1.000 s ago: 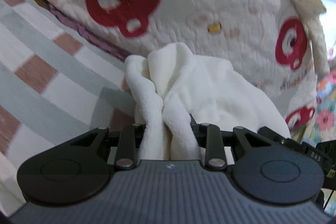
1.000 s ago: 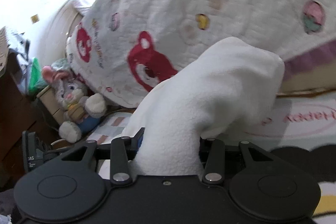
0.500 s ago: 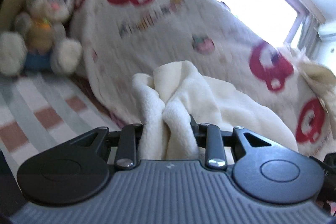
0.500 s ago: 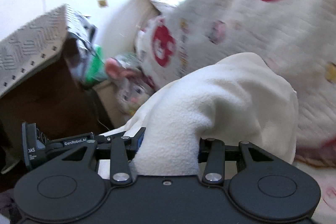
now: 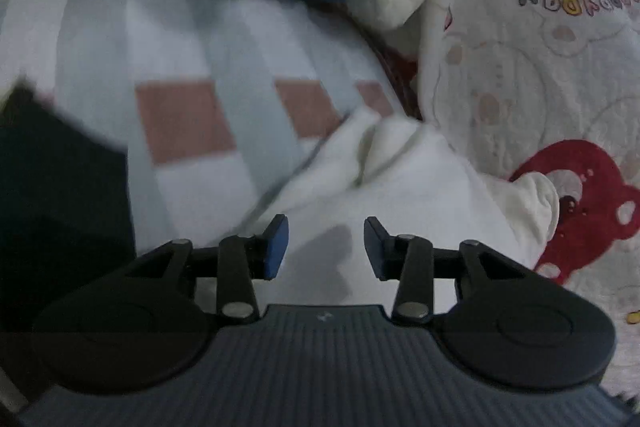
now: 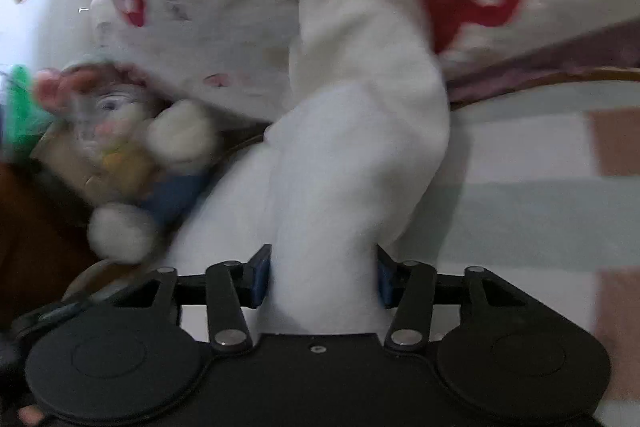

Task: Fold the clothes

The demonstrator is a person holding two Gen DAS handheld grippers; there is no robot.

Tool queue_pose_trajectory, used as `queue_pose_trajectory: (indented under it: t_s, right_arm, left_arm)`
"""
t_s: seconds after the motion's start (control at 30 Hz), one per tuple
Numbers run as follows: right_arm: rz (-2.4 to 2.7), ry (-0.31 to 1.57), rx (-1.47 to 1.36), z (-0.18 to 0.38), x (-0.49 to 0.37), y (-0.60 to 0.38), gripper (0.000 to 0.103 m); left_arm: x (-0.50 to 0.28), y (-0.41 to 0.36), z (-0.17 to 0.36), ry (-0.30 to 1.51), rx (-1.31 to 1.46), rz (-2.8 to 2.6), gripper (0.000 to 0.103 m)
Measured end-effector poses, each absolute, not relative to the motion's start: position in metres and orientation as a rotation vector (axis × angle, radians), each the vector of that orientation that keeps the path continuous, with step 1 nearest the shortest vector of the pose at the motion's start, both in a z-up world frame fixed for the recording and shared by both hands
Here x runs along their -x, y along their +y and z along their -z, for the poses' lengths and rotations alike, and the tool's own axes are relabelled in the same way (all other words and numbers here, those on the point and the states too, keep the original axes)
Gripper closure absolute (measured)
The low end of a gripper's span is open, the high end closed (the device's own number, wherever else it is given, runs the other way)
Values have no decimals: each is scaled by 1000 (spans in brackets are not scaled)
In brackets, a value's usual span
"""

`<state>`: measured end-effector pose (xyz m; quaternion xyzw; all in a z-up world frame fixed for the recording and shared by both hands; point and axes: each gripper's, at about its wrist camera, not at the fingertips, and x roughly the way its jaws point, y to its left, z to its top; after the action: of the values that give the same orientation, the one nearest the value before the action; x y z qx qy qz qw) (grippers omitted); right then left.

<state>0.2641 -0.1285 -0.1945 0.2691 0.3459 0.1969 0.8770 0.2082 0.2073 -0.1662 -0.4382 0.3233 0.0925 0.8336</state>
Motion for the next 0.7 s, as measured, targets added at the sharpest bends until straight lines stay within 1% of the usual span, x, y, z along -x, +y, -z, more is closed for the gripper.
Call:
queue_pose_trajectory:
  t_s: [0.07,0.2,0.27,0.33,0.43,0.5,0.57,0.7]
  right_arm:
    - [-446,692,-648,200,-251,-141,44]
    - [-468,714,-696,202,-232,-161,42]
    - [-478,726,-720,203,-223,-170,41]
    - [-490,737,-744,204,-213,-180,40]
    - [-511,751,-763,209,-215,-181,40]
    - [-515,753,-771,212,-215,-181,37]
    - [-519,755,-779,216,-216,-180,34]
    - [-527,759,-796,222,-216,-180,31]
  left_arm:
    - [-202,207,168,696,974,-199,53]
    - [-186,196,160,686,1004,-184,46]
    - [-174,192,161,675,1038,-170,36]
    - [-164,183,168,686,1066,-180,31]
    - [-164,175,184,736,1102,-191,31]
    - [-171,169,189,758,1071,-183,31]
    - [-175,167,188,718,1012,-192,31]
    - [-183,172,197,661,1042,-175,31]
